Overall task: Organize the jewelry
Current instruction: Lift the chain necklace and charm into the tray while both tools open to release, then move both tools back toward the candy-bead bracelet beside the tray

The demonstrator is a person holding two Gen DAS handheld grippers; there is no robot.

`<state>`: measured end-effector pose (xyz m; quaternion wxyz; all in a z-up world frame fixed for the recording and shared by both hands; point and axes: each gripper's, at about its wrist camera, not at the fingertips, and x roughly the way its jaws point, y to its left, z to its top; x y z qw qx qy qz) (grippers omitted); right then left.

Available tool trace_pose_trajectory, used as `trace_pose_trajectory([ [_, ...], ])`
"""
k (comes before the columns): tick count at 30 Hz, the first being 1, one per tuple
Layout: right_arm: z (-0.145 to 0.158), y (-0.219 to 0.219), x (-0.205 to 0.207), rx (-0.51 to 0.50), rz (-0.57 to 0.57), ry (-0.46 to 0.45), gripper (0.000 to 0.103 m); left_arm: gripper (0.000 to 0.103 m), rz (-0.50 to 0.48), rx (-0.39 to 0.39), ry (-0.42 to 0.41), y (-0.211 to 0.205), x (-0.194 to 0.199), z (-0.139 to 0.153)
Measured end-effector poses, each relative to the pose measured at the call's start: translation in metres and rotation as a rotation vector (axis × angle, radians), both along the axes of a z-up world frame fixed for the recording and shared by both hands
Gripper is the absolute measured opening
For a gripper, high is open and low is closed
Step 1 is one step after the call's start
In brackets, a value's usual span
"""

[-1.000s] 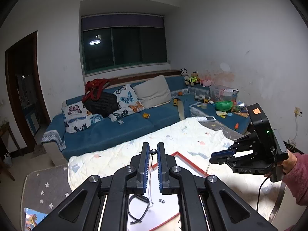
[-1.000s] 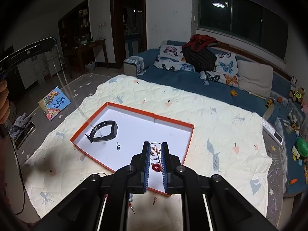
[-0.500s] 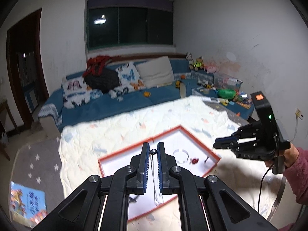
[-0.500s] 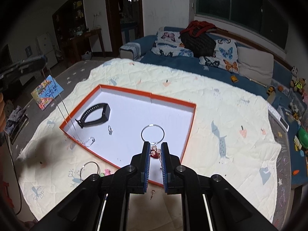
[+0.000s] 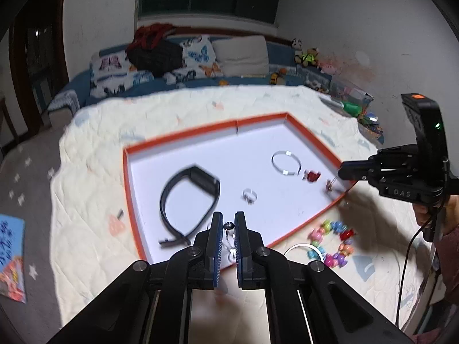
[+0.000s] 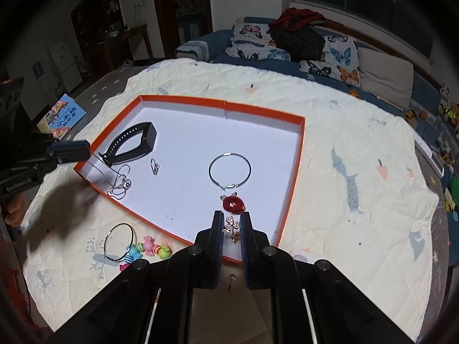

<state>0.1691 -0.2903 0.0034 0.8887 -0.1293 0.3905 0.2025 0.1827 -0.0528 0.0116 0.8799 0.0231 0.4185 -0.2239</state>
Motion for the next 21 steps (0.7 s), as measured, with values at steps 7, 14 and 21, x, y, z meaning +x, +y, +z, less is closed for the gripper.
trace_pose_trajectory([
  [7, -0.009, -0.002, 0.003, 0.001, -0.004, 0.032, 0.013, 0.009, 0.005, 0.004, 0.074, -0.002, 0.007, -0.031],
  [14, -0.011, -0.003, 0.005, 0.016, -0.01, 0.047, 0.013, 0.049, 0.036, 0.013, 0.074, -0.001, 0.011, -0.035],
  [21, -0.01, -0.006, 0.007, 0.033, -0.02, 0.062, 0.014, 0.061, 0.036, 0.019, 0.049, -0.004, 0.008, -0.03],
])
